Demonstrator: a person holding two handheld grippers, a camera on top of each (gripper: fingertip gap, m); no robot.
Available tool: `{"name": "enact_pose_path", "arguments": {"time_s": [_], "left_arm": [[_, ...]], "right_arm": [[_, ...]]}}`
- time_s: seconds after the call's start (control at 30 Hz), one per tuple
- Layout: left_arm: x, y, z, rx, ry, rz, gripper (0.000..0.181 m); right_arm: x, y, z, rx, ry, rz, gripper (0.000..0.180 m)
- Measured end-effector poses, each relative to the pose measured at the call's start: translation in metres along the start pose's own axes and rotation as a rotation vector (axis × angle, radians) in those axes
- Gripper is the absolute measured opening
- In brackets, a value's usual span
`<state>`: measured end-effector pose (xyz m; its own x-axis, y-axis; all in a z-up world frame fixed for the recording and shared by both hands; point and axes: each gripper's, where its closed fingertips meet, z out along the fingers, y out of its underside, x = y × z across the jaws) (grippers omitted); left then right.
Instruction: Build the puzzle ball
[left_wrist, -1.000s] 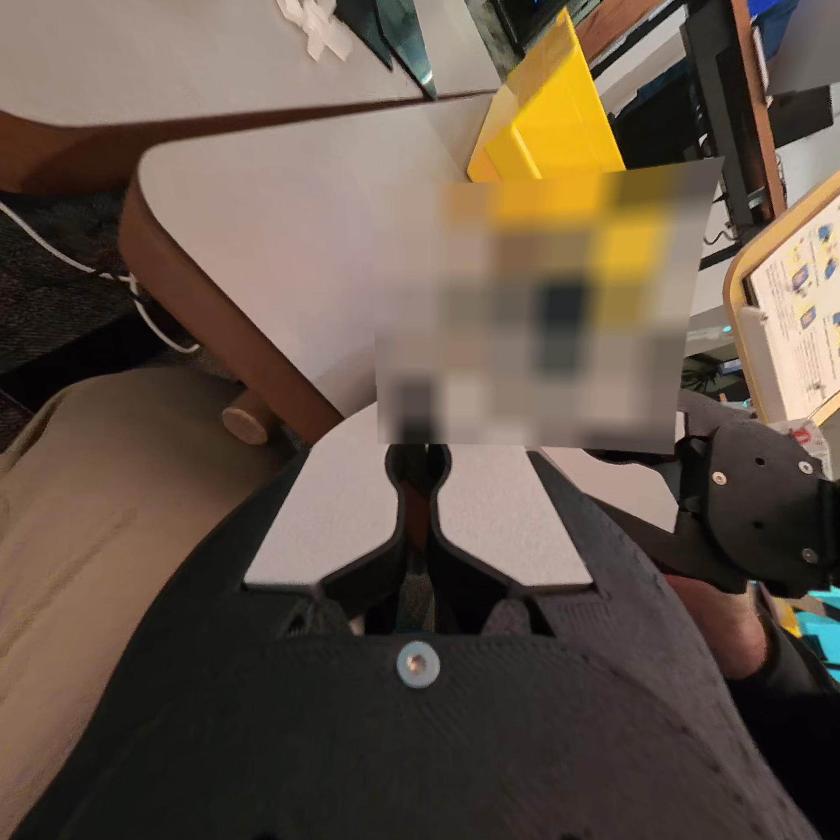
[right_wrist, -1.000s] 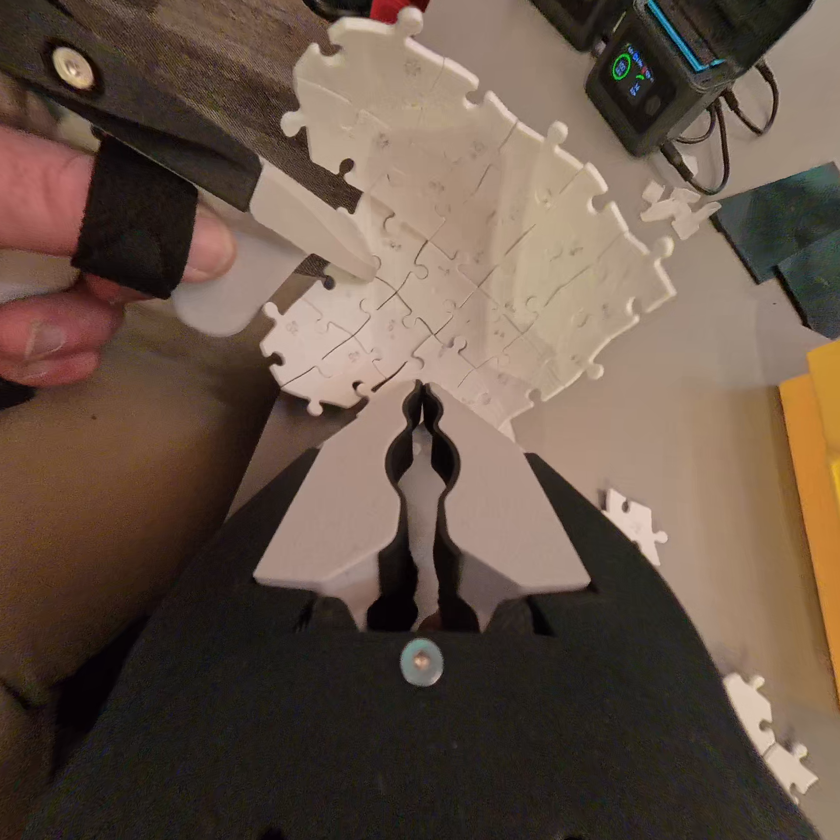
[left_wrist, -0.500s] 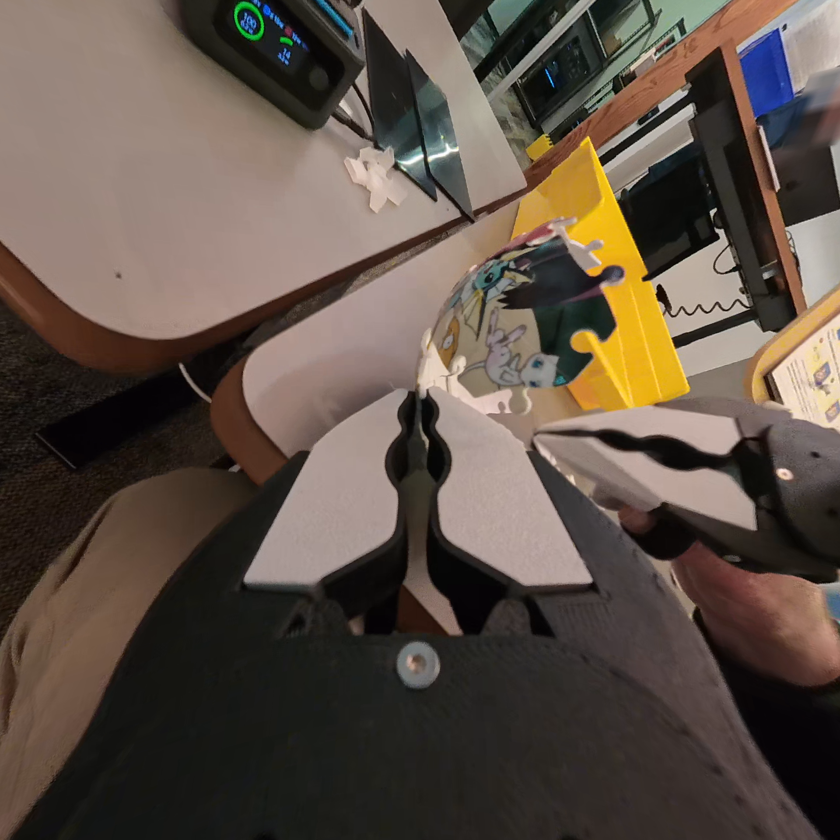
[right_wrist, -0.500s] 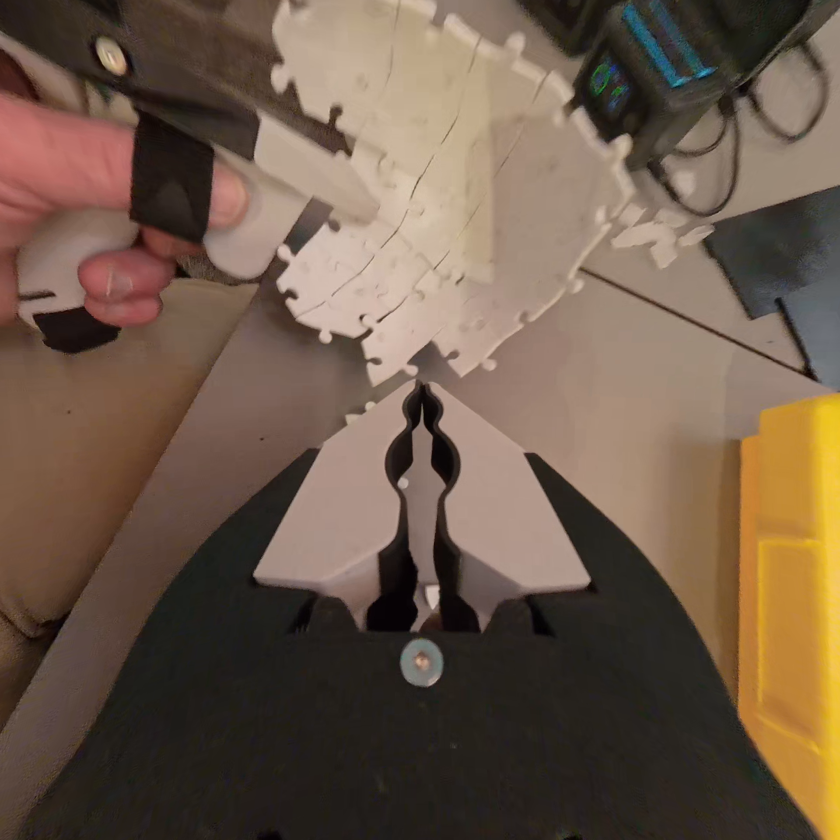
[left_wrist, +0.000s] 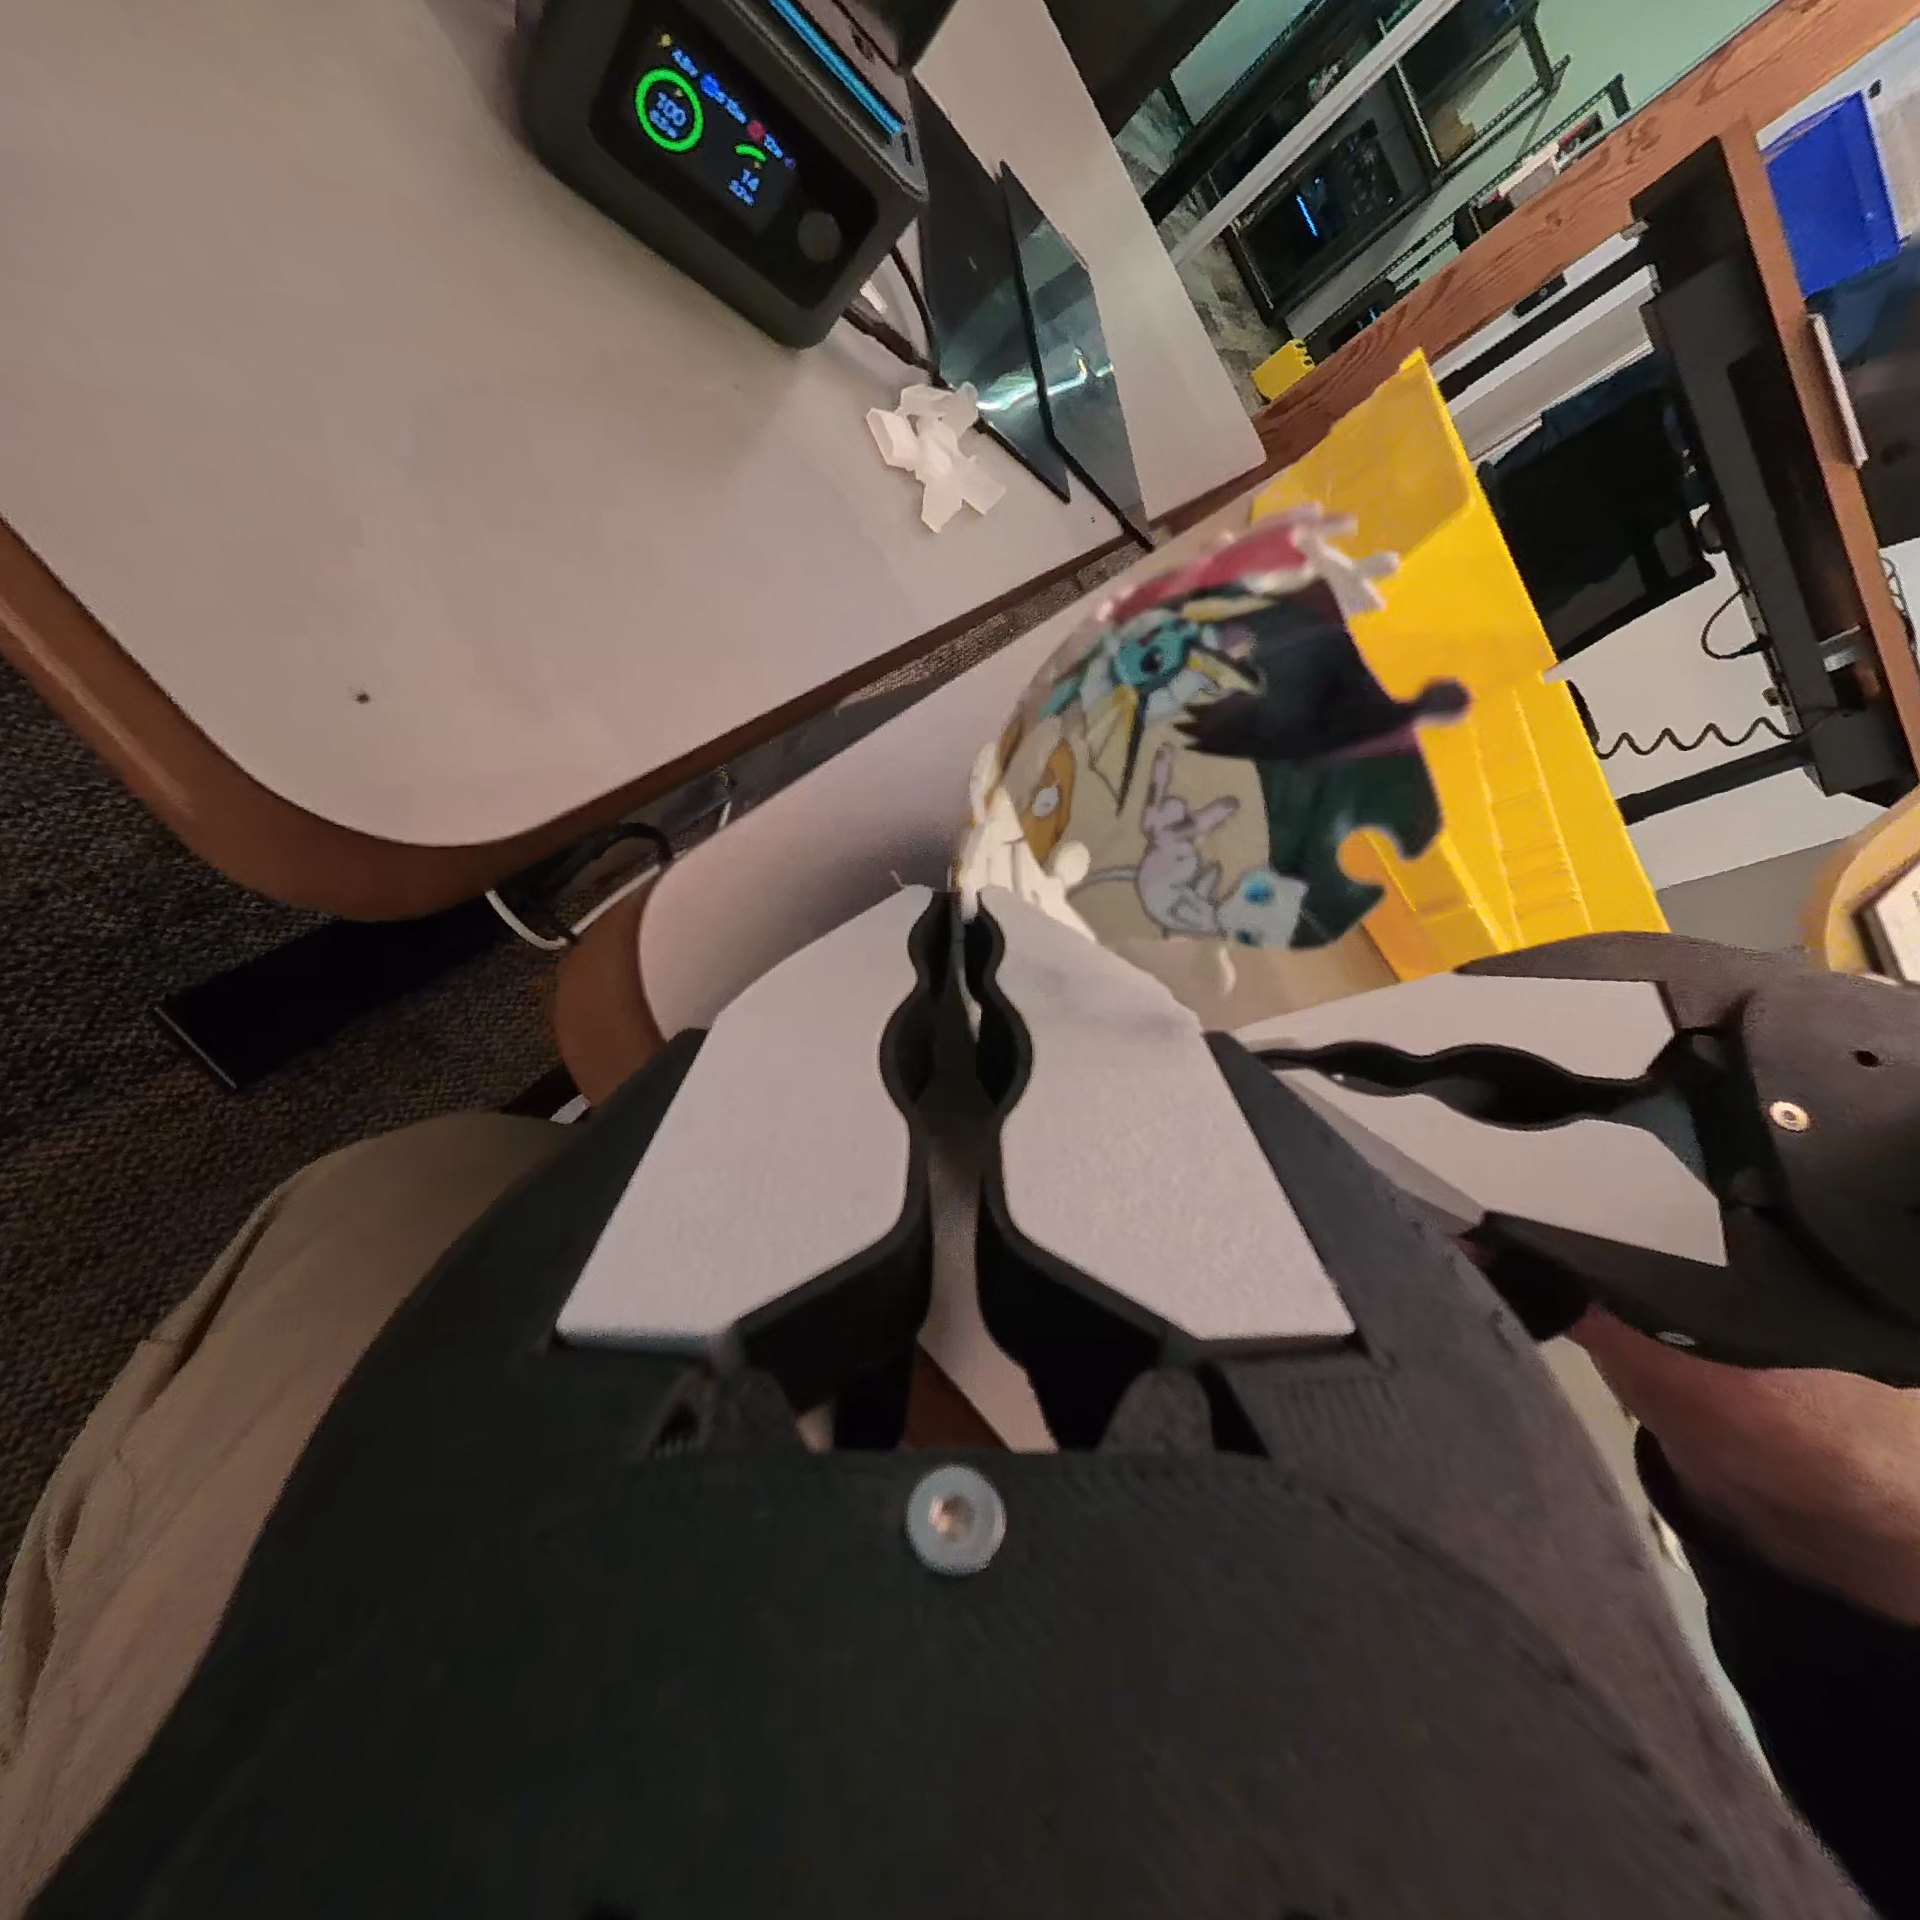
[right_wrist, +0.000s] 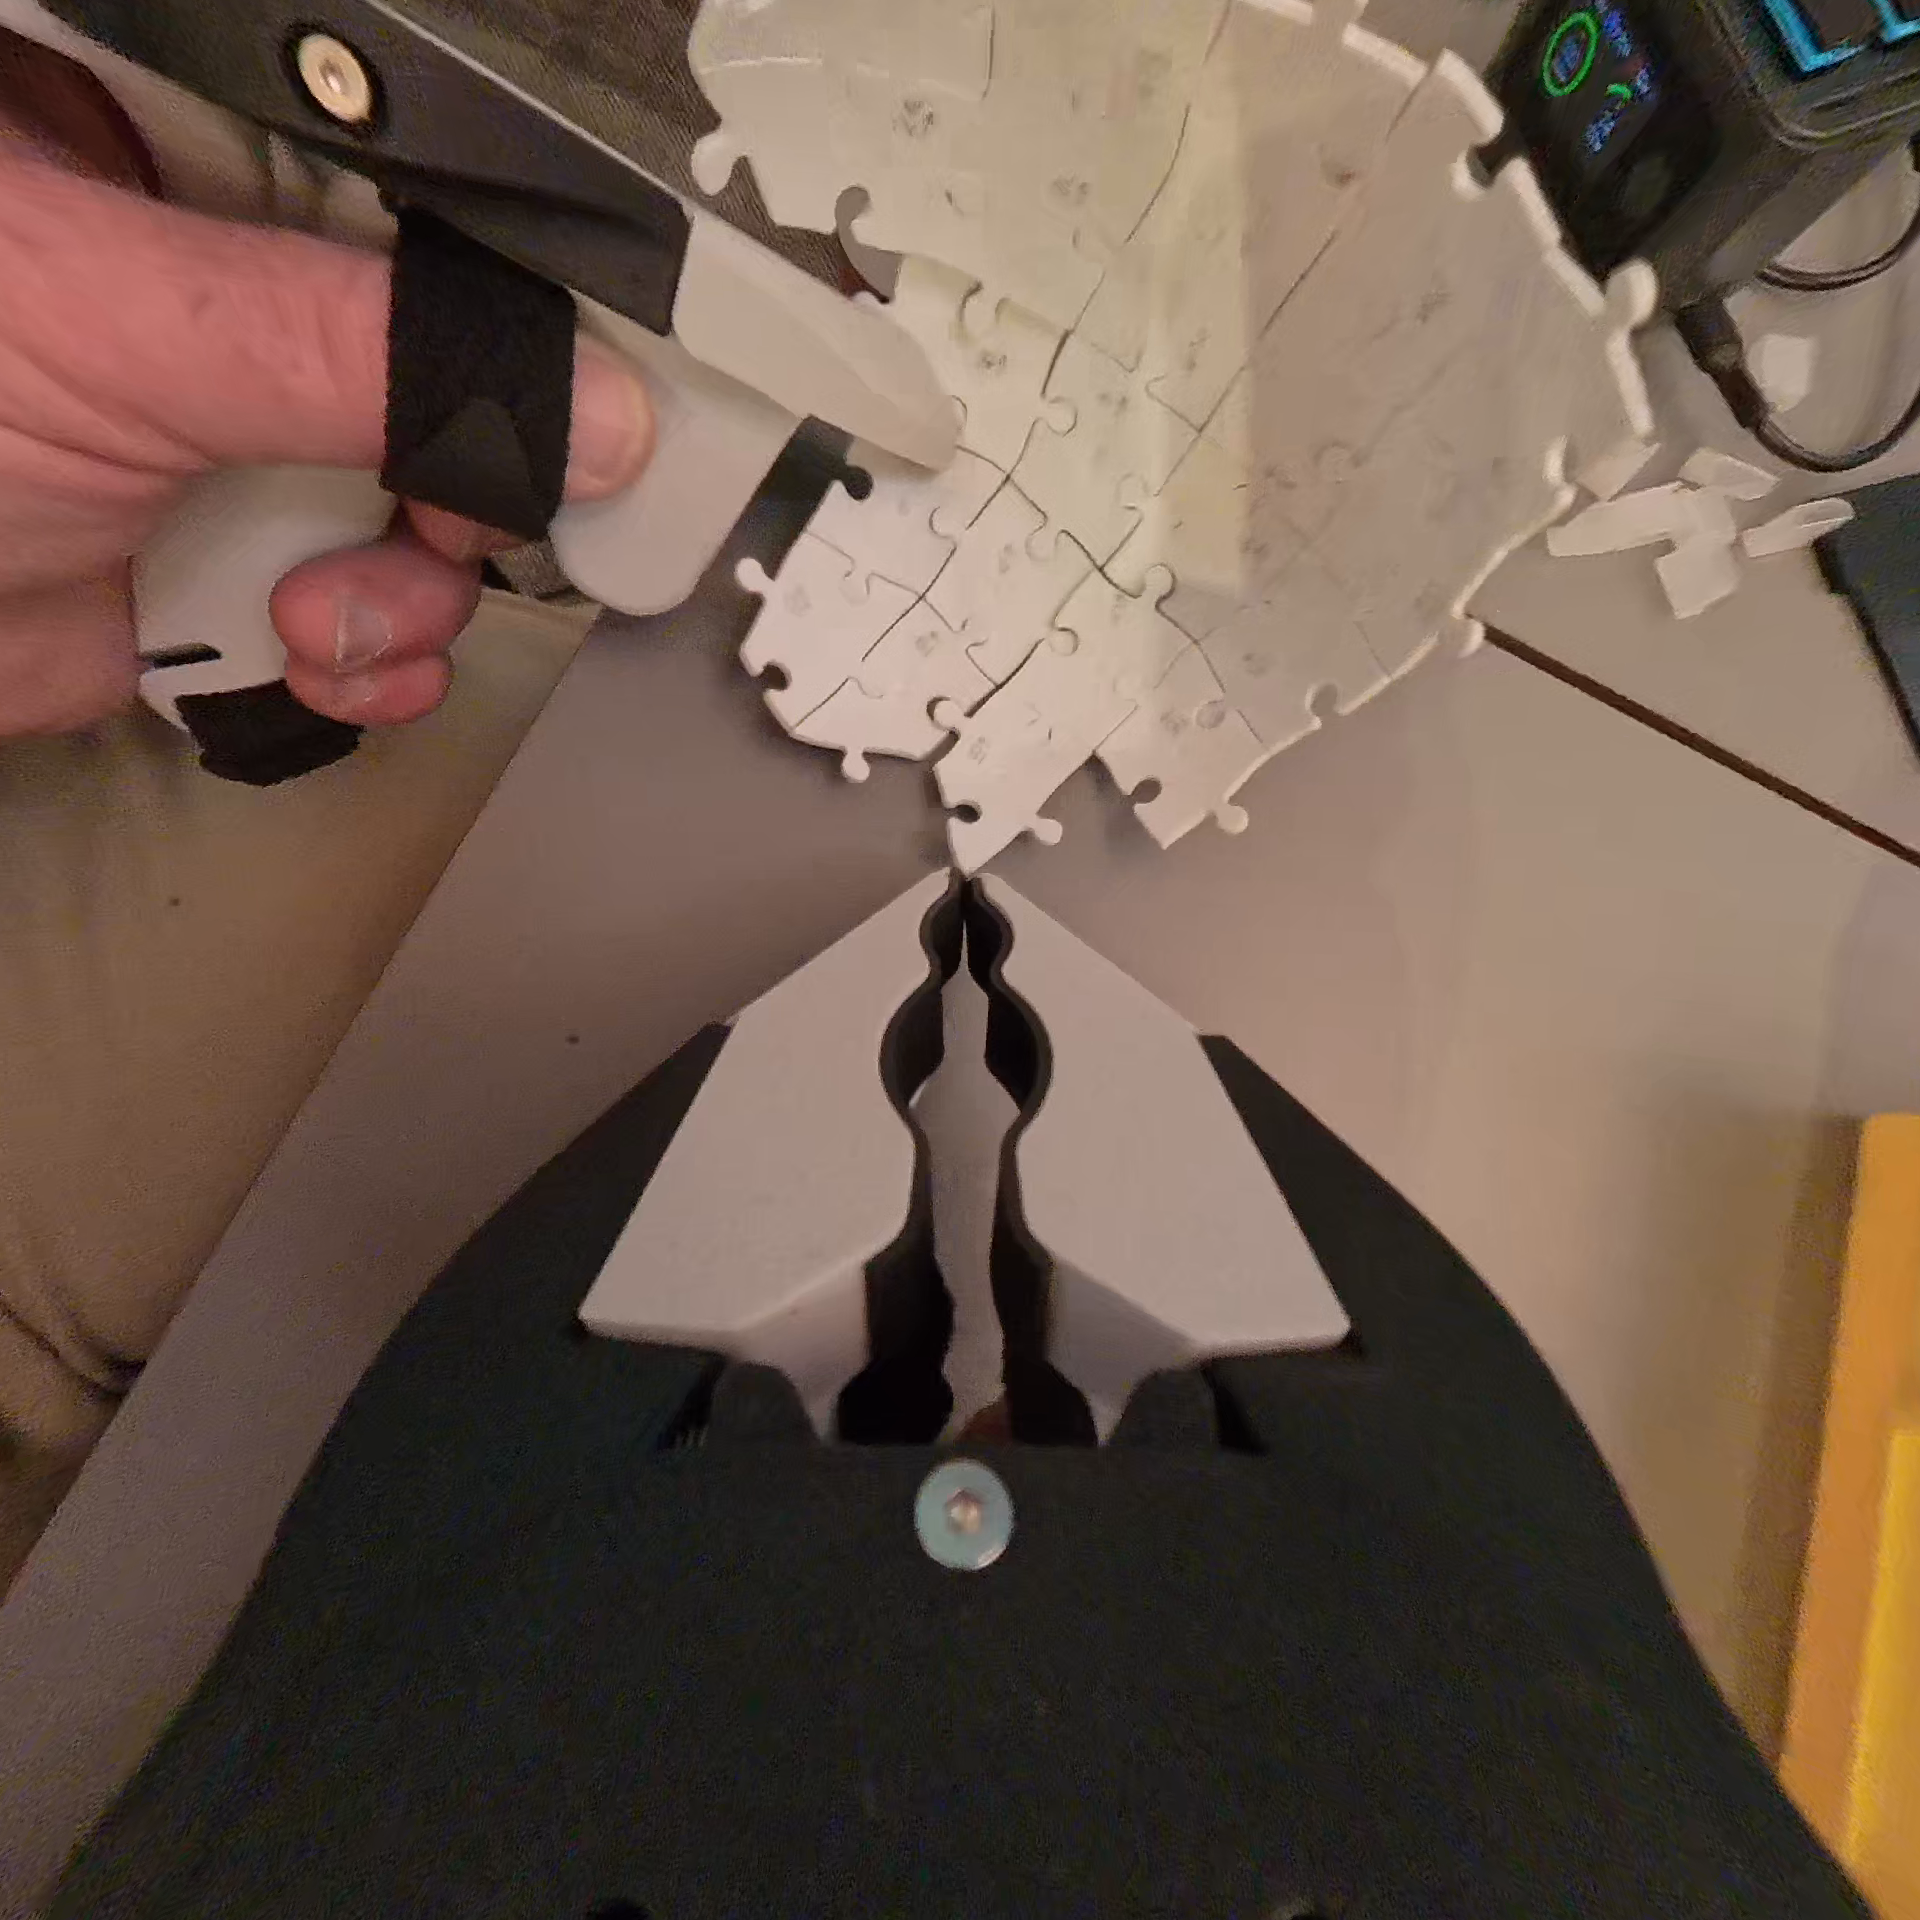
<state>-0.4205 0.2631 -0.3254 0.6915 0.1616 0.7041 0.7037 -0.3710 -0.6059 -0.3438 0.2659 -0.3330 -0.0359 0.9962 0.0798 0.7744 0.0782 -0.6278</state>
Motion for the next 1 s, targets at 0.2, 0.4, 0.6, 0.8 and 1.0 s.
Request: {"name": "enact_pose_path", "arguments": {"time_s": [0.2, 0.4, 0.6, 0.8, 1.0], "left_arm": [[-0.006, -0.002, 0.001, 0.006, -0.01, 0.002, 0.003], [-0.005, -0.004, 0.002, 0.011, -0.008, 0.006, 0.003], [-0.001, -0.002, 0.002, 0.005, 0.007, -0.004, 0.003], [0.003, 0.001, 0.003, -0.006, 0.005, 0.032, 0.003], [0.009, 0.006, 0.004, -0.023, 0.006, 0.074, 0.002]], "right_arm": [[-0.001, -0.009, -0.007, 0.051, -0.11, 0.06, 0.0], [0.014, -0.001, 0.006, -0.006, -0.091, 0.115, 0.0], [0.005, -0.002, 0.012, -0.003, -0.102, 0.137, 0.0], [0.008, 0.006, 0.006, -0.043, -0.063, 0.097, 0.0], [0.003, -0.011, 0.002, 0.022, -0.061, 0.038, 0.0]]}}
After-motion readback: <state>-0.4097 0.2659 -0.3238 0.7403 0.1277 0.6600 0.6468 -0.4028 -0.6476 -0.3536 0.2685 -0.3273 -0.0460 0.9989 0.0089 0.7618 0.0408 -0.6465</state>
